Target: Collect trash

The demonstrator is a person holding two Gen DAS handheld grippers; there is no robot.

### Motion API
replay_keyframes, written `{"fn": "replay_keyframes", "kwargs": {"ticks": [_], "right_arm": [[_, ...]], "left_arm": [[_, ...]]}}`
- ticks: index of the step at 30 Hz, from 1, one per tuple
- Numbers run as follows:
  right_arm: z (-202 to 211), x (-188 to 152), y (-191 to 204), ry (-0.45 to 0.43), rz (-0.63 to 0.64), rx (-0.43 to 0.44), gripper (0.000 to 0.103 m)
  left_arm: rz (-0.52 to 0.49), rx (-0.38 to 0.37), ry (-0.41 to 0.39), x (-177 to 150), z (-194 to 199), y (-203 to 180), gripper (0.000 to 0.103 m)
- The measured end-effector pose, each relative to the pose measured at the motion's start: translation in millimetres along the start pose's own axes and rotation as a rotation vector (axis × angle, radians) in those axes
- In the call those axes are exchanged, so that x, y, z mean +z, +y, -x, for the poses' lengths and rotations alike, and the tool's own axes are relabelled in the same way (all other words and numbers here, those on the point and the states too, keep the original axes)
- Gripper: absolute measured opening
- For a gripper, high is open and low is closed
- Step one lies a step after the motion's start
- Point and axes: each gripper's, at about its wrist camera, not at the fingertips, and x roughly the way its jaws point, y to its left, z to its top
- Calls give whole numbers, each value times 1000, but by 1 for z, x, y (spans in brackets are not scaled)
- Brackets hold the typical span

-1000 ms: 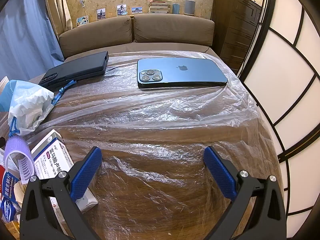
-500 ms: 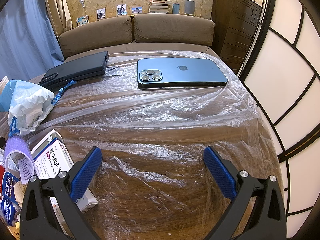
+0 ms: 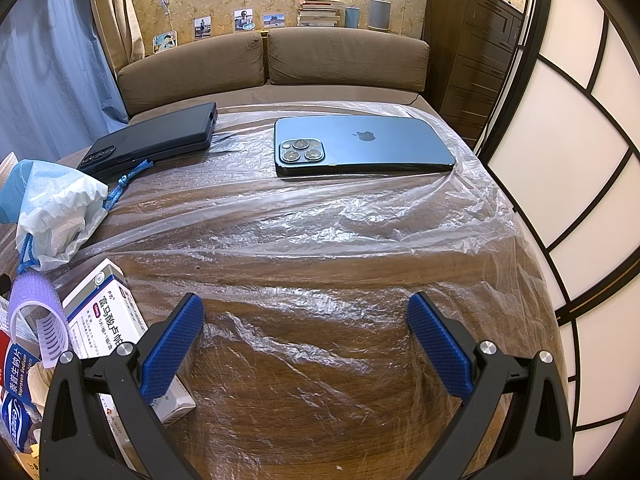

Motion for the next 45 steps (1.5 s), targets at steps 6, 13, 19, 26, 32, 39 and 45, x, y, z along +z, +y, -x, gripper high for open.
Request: {"fn": "replay_keyframes", "kwargs": {"ticks": [6, 13, 19, 26, 32, 39, 45], "right_arm": [[0, 0, 1, 0, 0, 0, 99], [0, 0, 0, 0, 0, 0, 99], [0, 0, 0, 1, 0, 0, 99], [0, 0, 0, 1, 0, 0, 99], [0, 0, -1, 1, 0, 0, 99], [0, 0, 0, 1, 0, 0, 99], [0, 0, -1, 1, 0, 0, 99]], "left_arm": [[0, 0, 0, 0, 0, 0, 102], [0, 0, 0, 0, 0, 0, 102], [0, 0, 0, 0, 1, -1, 102], [0, 0, 0, 1, 6, -7, 102], [0, 1, 0, 2, 10, -12, 102], [1, 1, 0, 2, 14, -18, 102], [1, 1, 1, 3, 18, -23, 102]]}}
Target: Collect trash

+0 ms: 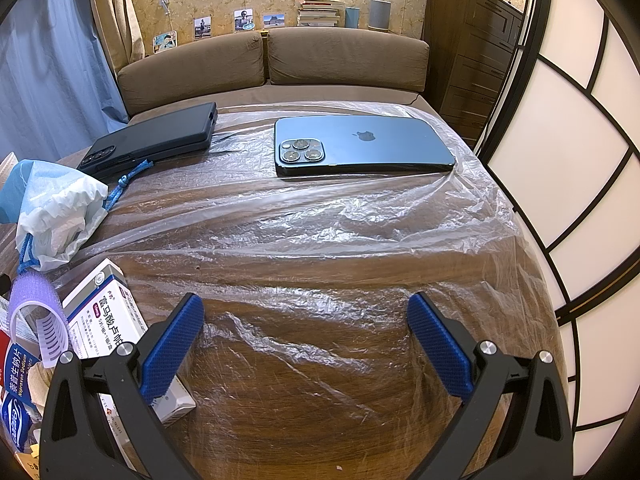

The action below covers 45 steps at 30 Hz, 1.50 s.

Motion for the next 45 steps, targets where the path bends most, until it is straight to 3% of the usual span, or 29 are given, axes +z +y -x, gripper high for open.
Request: {"fn": "replay_keyframes", "kwargs": {"ticks": [23, 25, 28, 34, 39, 45], "right_arm": [[1, 0, -2, 14, 7, 12, 99], [13, -4, -8, 0, -10, 36, 99], [47, -10, -11, -65, -3, 62, 99], [123, -42, 12, -164, 156, 177, 99], [164, -83, 49, -160, 295, 314, 99], [164, -122, 98, -106, 365, 419, 99]], "left_arm": [[2, 4, 13, 0, 9, -10, 102], [19, 14, 30, 1, 12, -3, 102], [63, 3, -32, 0, 39, 13, 102], [98, -52, -134, -10, 98, 27, 102], [43, -115, -164, -32, 133, 3, 102], [-64, -210, -151, -47, 139, -39, 102]]}}
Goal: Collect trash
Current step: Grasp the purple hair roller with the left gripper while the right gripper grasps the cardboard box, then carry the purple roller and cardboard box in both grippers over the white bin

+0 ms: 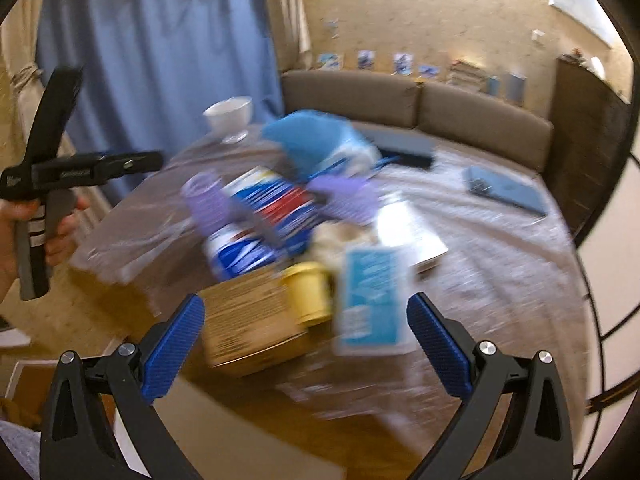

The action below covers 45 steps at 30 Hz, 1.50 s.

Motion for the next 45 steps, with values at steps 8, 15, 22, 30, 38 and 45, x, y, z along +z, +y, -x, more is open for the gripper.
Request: {"fn": "replay_keyframes", "kwargs": {"ticks": [8, 15, 22, 30, 38, 45], "right_arm": [[-26, -7, 15, 13, -17, 13, 99], [-38, -16, 17, 25, -95, -12, 99], [-45, -22, 19, 33, -131, -34, 91], [-48, -26, 20, 39, -163, -45, 78], [-44, -24, 15, 28, -209, -13, 72], [-40, -24, 20, 26, -221, 10, 69]], "left_arm": [[-90, 6, 59, -6, -44, -31, 102], [-22, -7, 78, -9, -61, -22, 102], [24, -20, 98, -11, -70, -14, 83], [-1, -34, 109, -14, -72, -16, 46], [15, -56, 94, -14, -64, -13, 45], [15, -53, 75, -18, -54, -8, 44]]}}
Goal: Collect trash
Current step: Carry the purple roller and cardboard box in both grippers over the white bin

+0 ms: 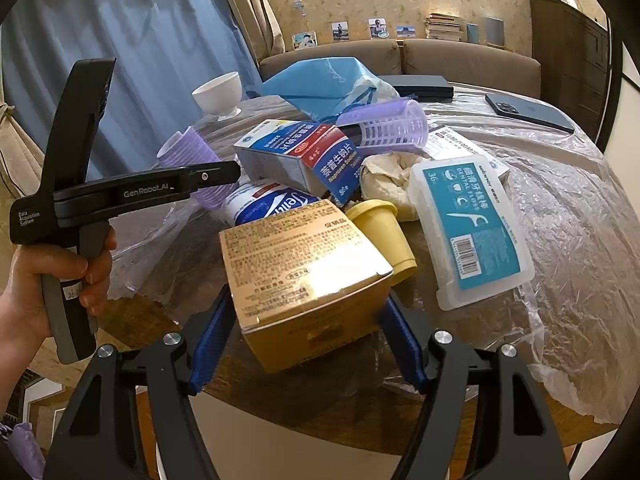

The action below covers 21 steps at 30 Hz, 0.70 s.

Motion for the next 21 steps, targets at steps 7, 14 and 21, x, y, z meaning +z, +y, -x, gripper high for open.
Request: {"fn": "replay_keyframes", "kwargs": {"ticks": [7, 14, 21], "right_arm": [[3, -3, 10, -4, 11, 2, 67], [18, -3, 13, -36, 8, 22, 65], [25, -7, 19, -41, 23, 14, 65]], "left_arm": [[1, -7, -17, -3, 11, 4, 44], [28, -17, -35, -6, 26, 13, 44], [27, -31, -41, -14, 38, 12, 44]]}}
